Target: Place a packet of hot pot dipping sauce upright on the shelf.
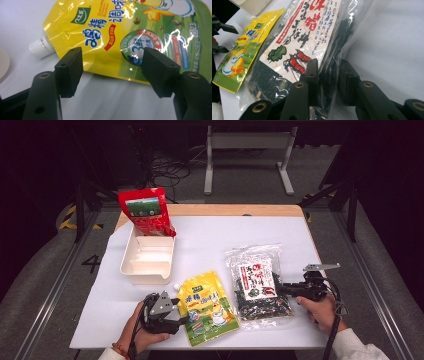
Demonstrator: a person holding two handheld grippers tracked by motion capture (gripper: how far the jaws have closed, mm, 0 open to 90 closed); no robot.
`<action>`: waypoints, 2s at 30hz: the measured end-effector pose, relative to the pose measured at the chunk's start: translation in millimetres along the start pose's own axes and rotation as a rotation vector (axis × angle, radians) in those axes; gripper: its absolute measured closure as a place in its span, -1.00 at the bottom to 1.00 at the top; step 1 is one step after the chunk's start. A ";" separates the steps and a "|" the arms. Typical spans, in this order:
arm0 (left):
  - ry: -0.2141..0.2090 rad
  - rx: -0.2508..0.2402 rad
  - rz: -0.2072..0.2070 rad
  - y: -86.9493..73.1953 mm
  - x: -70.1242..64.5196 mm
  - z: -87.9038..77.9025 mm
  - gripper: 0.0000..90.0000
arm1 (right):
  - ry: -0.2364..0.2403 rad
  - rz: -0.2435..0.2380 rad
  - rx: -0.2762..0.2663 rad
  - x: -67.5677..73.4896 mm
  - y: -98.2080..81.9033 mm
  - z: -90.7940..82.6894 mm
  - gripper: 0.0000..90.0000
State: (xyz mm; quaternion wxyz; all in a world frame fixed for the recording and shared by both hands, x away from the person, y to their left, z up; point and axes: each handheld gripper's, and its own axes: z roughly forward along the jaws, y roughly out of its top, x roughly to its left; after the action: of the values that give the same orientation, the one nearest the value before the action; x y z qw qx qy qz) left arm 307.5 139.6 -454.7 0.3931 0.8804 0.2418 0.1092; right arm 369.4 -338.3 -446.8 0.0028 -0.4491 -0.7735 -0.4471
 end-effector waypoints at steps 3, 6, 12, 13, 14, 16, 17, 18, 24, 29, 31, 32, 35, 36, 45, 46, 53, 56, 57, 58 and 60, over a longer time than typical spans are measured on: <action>-0.021 -0.023 -0.014 6.3 0.3 1.8 -0.27 | -0.009 -0.018 -0.015 2.9 -1.1 -1.6 0.62; -0.053 -0.048 -0.012 20.4 -1.0 8.9 -0.30 | -0.005 -0.074 -0.055 8.2 -2.5 -7.6 0.68; -0.112 -0.062 0.007 53.3 -5.3 31.5 -0.42 | -0.022 -0.142 -0.096 15.0 -5.4 -13.3 0.68; -0.119 -0.062 0.007 59.6 -6.0 35.7 -0.43 | -0.022 -0.146 -0.098 15.7 -5.3 -13.9 0.69; -0.121 -0.065 0.007 66.0 -7.2 40.4 -0.43 | -0.023 -0.159 -0.103 16.5 -5.5 -14.6 0.68; -0.143 -0.077 0.005 78.0 -10.2 50.1 -0.44 | -0.027 -0.175 -0.114 18.1 -6.8 -15.5 0.69; -0.141 -0.074 0.002 85.0 -12.3 57.1 -0.45 | -0.025 -0.180 -0.118 18.6 -7.4 -16.3 0.68; -0.140 -0.069 0.001 88.7 -13.4 61.3 -0.47 | -0.021 -0.192 -0.129 19.2 -8.2 -17.5 0.68; -0.146 -0.057 -0.047 110.2 -16.0 92.3 -0.53 | -0.028 -0.233 -0.155 22.6 -10.9 -20.5 0.68; -0.189 -0.072 -0.131 115.1 -11.9 104.9 -0.64 | -0.028 -0.265 -0.179 25.1 -13.1 -23.8 0.68; -0.198 -0.082 -0.144 114.8 -10.2 105.4 -0.65 | -0.031 -0.267 -0.178 25.7 -13.2 -24.0 0.67; -0.216 -0.083 -0.149 114.7 -8.6 106.0 -0.65 | -0.028 -0.273 -0.185 25.8 -13.5 -24.3 0.67; -0.254 -0.094 -0.170 115.2 -7.8 110.2 -0.65 | -0.028 -0.290 -0.195 27.2 -13.5 -24.6 0.67; -0.254 -0.094 -0.170 115.2 -7.8 110.2 -0.60 | -0.028 -0.290 -0.195 27.2 -13.5 -24.6 0.67; -0.304 -0.131 -0.125 129.2 -16.2 114.6 -0.16 | -0.031 -0.320 -0.221 33.0 -11.5 -26.4 0.65; -0.298 -0.136 -0.122 131.7 -16.0 113.6 -0.09 | -0.045 -0.329 -0.226 33.8 -11.4 -27.3 0.65; -0.335 -0.232 -0.126 135.5 -12.7 103.0 0.31 | -0.061 -0.324 -0.289 36.2 -8.8 -37.4 0.70; -0.360 -0.287 -0.111 137.0 -11.9 94.5 0.47 | -0.057 -0.335 -0.307 38.5 -6.6 -41.2 0.71; -0.364 -0.303 -0.100 138.6 -13.2 90.9 0.54 | -0.052 -0.342 -0.317 39.6 -5.4 -43.5 0.71; -0.363 -0.316 -0.086 140.7 -15.0 86.9 0.58 | -0.053 -0.349 -0.321 41.2 -4.3 -45.6 0.71; -0.358 -0.328 -0.055 145.9 -17.6 79.3 0.62 | -0.052 -0.361 -0.346 44.8 -1.6 -50.7 0.70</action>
State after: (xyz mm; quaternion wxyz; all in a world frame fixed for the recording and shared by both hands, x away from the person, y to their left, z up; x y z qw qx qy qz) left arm 372.3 -3.8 -399.0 0.5701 0.8032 0.1712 -0.0215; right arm 321.5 -342.8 -399.3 -0.1741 -0.3088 -0.7531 -0.5543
